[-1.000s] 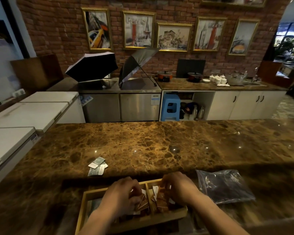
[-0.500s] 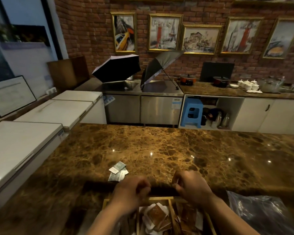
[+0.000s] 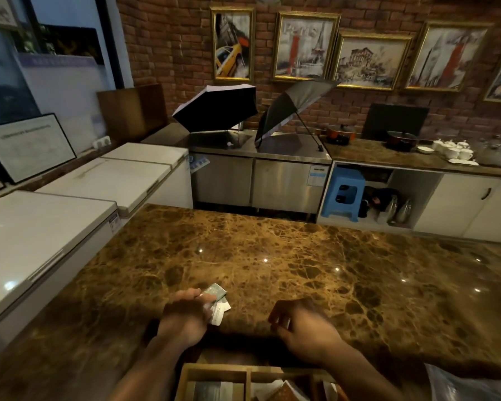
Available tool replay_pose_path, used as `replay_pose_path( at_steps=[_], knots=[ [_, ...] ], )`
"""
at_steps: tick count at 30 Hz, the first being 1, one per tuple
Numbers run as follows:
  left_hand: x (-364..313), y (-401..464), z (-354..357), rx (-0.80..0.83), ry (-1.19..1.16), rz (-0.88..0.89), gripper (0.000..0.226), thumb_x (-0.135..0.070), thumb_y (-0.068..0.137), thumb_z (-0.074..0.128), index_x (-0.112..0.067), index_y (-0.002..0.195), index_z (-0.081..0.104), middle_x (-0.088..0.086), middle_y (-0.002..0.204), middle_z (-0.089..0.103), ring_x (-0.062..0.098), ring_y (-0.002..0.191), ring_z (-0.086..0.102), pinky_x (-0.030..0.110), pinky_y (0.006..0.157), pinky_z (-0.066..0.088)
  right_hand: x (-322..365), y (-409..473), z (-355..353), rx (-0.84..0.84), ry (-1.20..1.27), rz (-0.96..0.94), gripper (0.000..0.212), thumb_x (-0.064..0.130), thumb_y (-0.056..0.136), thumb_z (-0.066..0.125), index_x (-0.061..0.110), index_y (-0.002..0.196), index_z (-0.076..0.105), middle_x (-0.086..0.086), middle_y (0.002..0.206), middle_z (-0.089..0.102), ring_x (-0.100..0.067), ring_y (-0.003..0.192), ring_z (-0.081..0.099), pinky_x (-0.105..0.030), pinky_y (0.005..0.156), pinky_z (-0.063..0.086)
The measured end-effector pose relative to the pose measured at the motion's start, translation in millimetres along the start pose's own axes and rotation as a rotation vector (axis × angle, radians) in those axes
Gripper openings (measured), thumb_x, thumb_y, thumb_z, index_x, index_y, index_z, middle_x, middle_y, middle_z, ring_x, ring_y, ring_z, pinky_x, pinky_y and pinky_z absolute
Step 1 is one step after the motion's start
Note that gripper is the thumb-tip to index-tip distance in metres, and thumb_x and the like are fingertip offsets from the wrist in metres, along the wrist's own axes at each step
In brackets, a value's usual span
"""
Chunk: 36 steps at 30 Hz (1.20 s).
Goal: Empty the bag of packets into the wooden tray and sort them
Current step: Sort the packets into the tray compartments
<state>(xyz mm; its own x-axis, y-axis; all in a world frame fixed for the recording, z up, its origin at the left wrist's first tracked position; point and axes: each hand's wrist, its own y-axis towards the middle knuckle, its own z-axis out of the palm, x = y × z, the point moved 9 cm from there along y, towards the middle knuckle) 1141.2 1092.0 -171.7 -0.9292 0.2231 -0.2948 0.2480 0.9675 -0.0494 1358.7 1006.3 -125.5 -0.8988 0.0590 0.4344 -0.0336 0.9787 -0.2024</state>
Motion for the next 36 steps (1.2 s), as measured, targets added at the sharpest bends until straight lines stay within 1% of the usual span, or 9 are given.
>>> replay_pose_path(
  at_steps=[5, 9, 13, 16, 22, 27, 29, 32, 36],
  knots=[
    [4.6, 5.7, -6.4, -0.074, -0.029, -0.066, 0.013, -0.042, 0.092, 0.058, -0.034, 0.103, 0.061, -0.008, 0.118, 0.065, 0.017, 0.115, 0.054, 0.03, 0.093, 0.044, 12.6, 11.9, 0.6, -0.022, -0.013, -0.032, 0.018, 0.041, 0.094, 0.061, 0.038, 0.111, 0.067, 0.013, 0.108, 0.068, -0.008, 0.098, 0.063, -0.034, 0.089, 0.055],
    [21.9, 3.8, -12.8, -0.108, -0.131, -0.156, 0.022, -0.035, 0.081, 0.074, -0.031, 0.079, 0.053, -0.004, 0.1, 0.063, 0.019, 0.099, 0.062, 0.031, 0.081, 0.048, 30.8, 25.2, 10.4, -0.023, -0.024, -0.068, 0.019, 0.039, 0.095, 0.06, 0.036, 0.112, 0.068, 0.012, 0.108, 0.068, -0.01, 0.1, 0.061, -0.03, 0.088, 0.053],
    [47.2, 0.4, -25.8, -0.199, -0.342, -0.225, 0.027, -0.011, 0.076, 0.071, -0.027, 0.078, 0.049, -0.001, 0.085, 0.06, 0.023, 0.08, 0.063, 0.031, 0.068, 0.049, 58.8, 41.2, 26.6, -0.01, -0.023, -0.108, 0.025, 0.044, 0.094, 0.059, 0.034, 0.115, 0.067, 0.01, 0.117, 0.066, -0.014, 0.11, 0.06, -0.031, 0.092, 0.048],
    [66.3, -4.6, -35.3, -0.251, -0.459, -0.31, 0.028, -0.01, 0.079, 0.072, -0.022, 0.084, 0.048, -0.004, 0.075, 0.059, 0.019, 0.068, 0.058, 0.03, 0.059, 0.041, 83.1, 49.4, 37.9, -0.049, -0.016, -0.17, 0.029, 0.043, 0.094, 0.058, 0.035, 0.122, 0.064, 0.009, 0.127, 0.063, -0.013, 0.116, 0.058, -0.028, 0.096, 0.046],
    [109.2, -28.3, -37.2, -0.298, -0.555, -0.492, 0.031, -0.022, 0.077, 0.081, -0.029, 0.092, 0.055, 0.003, 0.094, 0.073, 0.029, 0.093, 0.07, 0.032, 0.078, 0.05, 127.6, 72.5, 70.9, 0.019, -0.062, -0.185, 0.044, 0.027, 0.098, 0.06, 0.033, 0.14, 0.051, 0.0, 0.146, 0.05, -0.022, 0.133, 0.048, -0.034, 0.107, 0.042],
    [125.2, -37.4, -30.5, -0.29, -0.625, -0.526, 0.032, -0.028, 0.075, 0.081, -0.036, 0.101, 0.064, 0.002, 0.098, 0.071, 0.03, 0.094, 0.068, 0.032, 0.075, 0.049, 134.1, 80.3, 91.0, 0.068, -0.14, -0.163, 0.062, 0.021, 0.101, 0.054, 0.026, 0.155, 0.025, -0.004, 0.155, 0.035, -0.025, 0.143, 0.035, -0.035, 0.114, 0.033],
    [127.7, -38.5, -31.1, -0.306, -0.666, -0.507, 0.029, -0.028, 0.073, 0.083, -0.041, 0.091, 0.064, -0.001, 0.095, 0.07, 0.027, 0.09, 0.068, 0.032, 0.074, 0.051, 130.9, 86.0, 86.8, 0.035, -0.046, -0.115, 0.056, 0.02, 0.1, 0.055, 0.026, 0.151, 0.032, -0.005, 0.149, 0.043, -0.025, 0.137, 0.042, -0.036, 0.111, 0.039],
    [127.0, -39.3, -35.5, -0.313, -0.699, -0.499, 0.035, -0.021, 0.072, 0.085, -0.045, 0.075, 0.06, -0.004, 0.088, 0.07, 0.022, 0.083, 0.067, 0.03, 0.071, 0.051, 122.0, 97.0, 72.7, -0.071, 0.044, -0.021, 0.031, 0.034, 0.096, 0.062, 0.025, 0.125, 0.058, -0.001, 0.129, 0.057, -0.022, 0.121, 0.053, -0.03, 0.098, 0.046],
    [121.5, -38.4, -42.2, -0.325, -0.73, -0.465, 0.03, -0.018, 0.071, 0.088, -0.036, 0.081, 0.066, -0.009, 0.082, 0.068, 0.014, 0.075, 0.063, 0.024, 0.065, 0.044, 101.9, 105.0, 76.7, -0.1, 0.026, 0.127, 0.035, 0.042, 0.091, 0.067, 0.02, 0.118, 0.068, -0.006, 0.132, 0.051, -0.027, 0.123, 0.045, -0.036, 0.104, 0.044]
  ],
)
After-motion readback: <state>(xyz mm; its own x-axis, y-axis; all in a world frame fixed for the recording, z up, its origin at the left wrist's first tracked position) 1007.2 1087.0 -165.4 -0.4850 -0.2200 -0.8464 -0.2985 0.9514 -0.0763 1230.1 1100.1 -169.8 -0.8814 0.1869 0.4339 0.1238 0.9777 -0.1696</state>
